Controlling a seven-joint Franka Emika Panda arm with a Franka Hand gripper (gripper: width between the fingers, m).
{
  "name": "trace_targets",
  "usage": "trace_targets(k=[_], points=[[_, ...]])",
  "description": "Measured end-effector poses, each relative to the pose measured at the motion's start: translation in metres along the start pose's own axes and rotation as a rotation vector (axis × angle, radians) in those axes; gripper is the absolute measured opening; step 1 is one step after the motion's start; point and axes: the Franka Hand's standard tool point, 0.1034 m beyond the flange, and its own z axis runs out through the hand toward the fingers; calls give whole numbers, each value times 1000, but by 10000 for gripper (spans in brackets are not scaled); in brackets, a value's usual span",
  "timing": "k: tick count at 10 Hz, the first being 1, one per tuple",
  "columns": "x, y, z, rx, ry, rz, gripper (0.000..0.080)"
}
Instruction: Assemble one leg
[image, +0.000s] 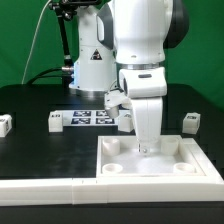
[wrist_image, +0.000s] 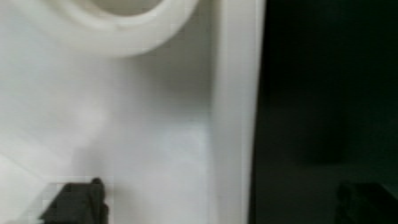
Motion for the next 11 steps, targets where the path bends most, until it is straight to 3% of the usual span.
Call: trace_targets(k=[5, 8, 11], points=[[8, -16, -34, -24, -14, 73, 649], [7, -17, -33, -25, -11, 168, 649], [7, -21, -31, -23, -4, 523, 649]])
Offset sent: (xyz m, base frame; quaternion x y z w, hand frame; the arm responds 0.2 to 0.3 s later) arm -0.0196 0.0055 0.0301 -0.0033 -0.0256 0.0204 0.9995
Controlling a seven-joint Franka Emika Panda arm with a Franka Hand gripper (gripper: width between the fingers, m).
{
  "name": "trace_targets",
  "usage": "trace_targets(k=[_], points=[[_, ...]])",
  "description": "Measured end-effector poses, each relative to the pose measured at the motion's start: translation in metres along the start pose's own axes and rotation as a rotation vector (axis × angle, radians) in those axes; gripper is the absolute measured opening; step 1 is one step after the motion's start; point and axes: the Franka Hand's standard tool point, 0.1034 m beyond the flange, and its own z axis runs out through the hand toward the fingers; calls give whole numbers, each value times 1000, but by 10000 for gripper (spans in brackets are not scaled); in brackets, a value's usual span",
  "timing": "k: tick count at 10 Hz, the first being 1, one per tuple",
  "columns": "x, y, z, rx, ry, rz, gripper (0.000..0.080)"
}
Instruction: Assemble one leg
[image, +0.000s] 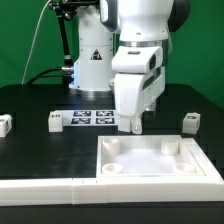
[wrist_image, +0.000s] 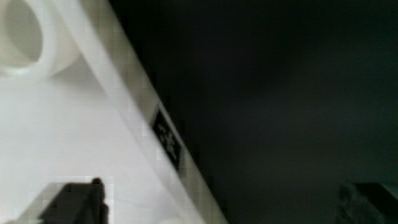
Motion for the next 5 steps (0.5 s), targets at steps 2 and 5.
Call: trace_targets(k=[2, 5], points=[[3, -6, 2, 0, 8, 254, 649], [18, -20, 3, 1, 26, 559, 649]])
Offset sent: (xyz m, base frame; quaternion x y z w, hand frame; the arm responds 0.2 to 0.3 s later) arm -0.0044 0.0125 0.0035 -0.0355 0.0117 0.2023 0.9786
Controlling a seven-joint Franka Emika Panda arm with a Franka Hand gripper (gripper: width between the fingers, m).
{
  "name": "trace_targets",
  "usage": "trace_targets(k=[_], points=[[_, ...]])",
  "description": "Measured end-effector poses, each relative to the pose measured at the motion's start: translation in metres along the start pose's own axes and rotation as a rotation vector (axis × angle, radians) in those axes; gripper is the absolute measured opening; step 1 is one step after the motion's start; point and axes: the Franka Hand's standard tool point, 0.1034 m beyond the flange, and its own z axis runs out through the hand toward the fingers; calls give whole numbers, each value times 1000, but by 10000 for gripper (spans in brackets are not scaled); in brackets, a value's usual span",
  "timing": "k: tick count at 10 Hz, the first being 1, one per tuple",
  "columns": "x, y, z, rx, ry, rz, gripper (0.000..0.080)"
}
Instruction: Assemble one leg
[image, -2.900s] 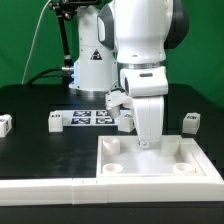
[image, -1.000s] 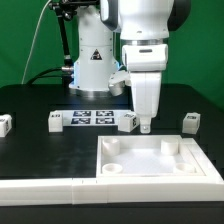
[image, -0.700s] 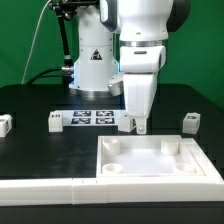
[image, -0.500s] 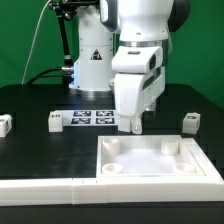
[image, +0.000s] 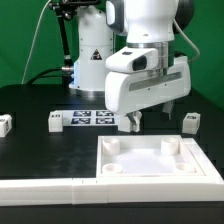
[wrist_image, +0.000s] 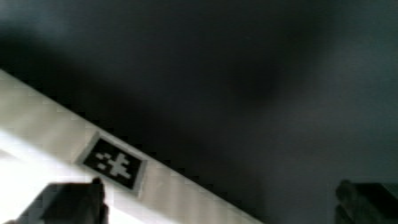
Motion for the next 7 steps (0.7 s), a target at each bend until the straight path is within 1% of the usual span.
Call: trace_targets(k=[1, 2, 3, 4, 5, 7], points=[[2, -11, 1, 8, 0, 134, 649], [4, -19, 1, 22, -1, 309, 649], [5, -25, 1, 35, -2, 434, 649], [6, -27, 2, 43, -4, 504, 649], [6, -31, 3, 53, 2, 631, 649], [7, -35, 4, 61, 8, 744, 649]])
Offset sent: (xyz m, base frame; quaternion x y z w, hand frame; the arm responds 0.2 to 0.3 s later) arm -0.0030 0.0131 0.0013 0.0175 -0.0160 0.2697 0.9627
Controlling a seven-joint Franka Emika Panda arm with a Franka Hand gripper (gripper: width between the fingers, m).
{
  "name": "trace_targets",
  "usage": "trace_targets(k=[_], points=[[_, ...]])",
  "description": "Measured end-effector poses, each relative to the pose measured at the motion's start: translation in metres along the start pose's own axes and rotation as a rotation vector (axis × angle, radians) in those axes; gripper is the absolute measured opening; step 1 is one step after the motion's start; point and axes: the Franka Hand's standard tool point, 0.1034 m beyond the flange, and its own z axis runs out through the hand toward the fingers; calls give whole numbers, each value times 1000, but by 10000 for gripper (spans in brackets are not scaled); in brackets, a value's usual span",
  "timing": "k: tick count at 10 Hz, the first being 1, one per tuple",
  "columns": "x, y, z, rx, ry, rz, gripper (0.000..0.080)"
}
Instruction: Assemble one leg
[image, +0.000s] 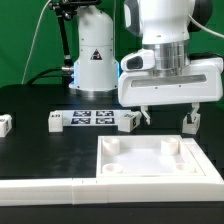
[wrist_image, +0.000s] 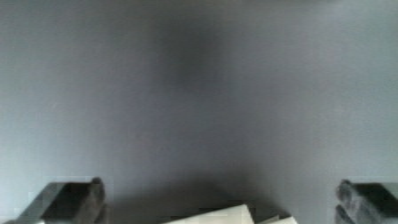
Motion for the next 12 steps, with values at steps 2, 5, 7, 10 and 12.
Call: trace_targets(k=[2, 5, 7, 10, 12], points=[[-2, -2, 0, 8, -5, 122, 649], [-24, -14, 7, 10, -15, 273, 649], [-43, -27, 12, 4, -26, 250, 649], [-55, -35, 15, -3, -45, 187, 649], [-57, -33, 16, -12, -70, 156, 649]])
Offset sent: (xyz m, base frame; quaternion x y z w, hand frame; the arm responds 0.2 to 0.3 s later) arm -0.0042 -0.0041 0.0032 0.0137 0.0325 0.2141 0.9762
